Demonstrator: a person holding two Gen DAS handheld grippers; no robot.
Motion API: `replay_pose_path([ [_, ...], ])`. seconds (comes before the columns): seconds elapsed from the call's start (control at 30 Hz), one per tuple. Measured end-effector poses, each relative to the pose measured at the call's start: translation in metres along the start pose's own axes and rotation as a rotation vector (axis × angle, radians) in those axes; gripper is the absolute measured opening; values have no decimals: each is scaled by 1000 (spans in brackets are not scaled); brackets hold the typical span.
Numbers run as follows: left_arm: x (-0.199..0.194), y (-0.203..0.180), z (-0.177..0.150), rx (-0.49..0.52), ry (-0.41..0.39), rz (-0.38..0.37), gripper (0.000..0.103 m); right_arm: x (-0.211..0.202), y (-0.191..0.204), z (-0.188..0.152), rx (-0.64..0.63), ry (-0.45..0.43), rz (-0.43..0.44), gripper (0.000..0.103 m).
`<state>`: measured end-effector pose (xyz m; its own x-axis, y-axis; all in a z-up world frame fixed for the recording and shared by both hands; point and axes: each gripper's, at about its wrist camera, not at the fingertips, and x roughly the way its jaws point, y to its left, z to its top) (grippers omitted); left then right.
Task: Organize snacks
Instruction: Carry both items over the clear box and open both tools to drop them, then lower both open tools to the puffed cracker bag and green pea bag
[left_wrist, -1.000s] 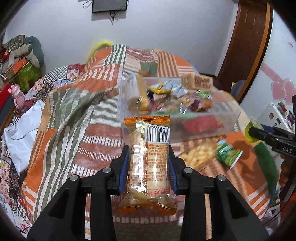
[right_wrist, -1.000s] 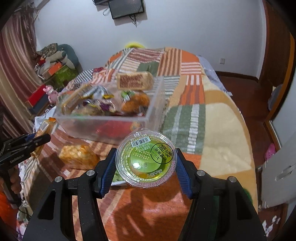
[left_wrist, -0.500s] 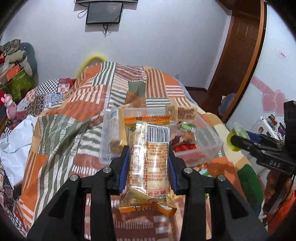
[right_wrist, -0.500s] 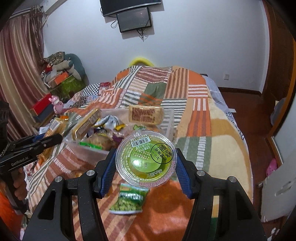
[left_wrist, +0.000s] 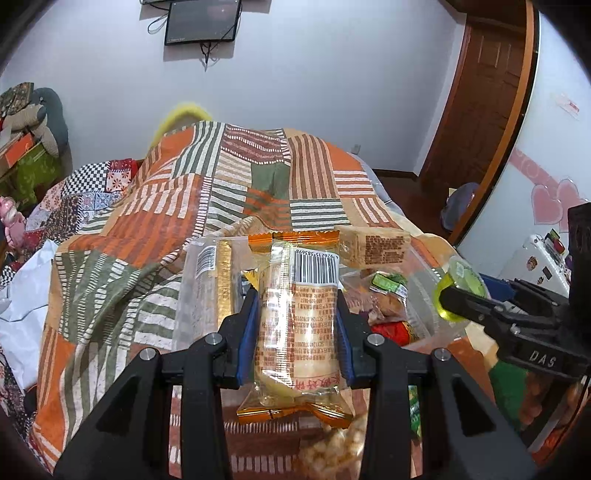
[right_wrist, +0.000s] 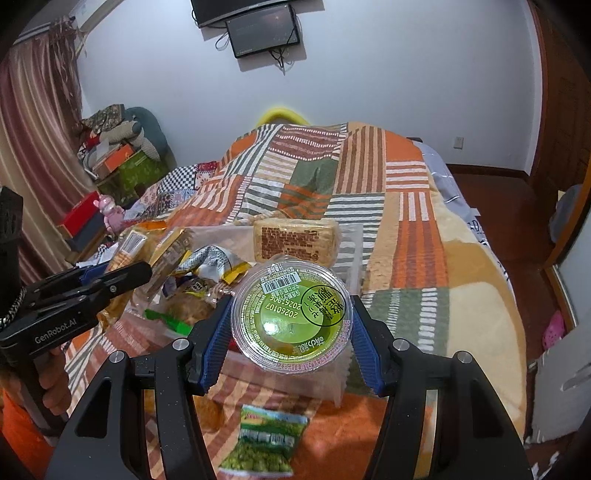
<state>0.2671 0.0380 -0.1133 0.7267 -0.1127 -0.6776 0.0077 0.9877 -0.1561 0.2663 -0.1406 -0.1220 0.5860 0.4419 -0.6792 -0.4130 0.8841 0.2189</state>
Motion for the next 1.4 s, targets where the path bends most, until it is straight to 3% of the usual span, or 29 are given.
replay_pose_path([
  [0.53,35,9,2,-18,42,39,39,26,5,-2,-32,68,3,57],
  [0.73,33,10,-3,-47,43,25,49,22,10,-3,-74,61,-36,62],
  [1.0,2,0,-6,-15,-10,43,68,-5,8,3,-74,-3,-22,70],
  [1.4,-36,-8,-32,-12,-1,29,83,-34,5,-19,-74,-21,-42,76],
])
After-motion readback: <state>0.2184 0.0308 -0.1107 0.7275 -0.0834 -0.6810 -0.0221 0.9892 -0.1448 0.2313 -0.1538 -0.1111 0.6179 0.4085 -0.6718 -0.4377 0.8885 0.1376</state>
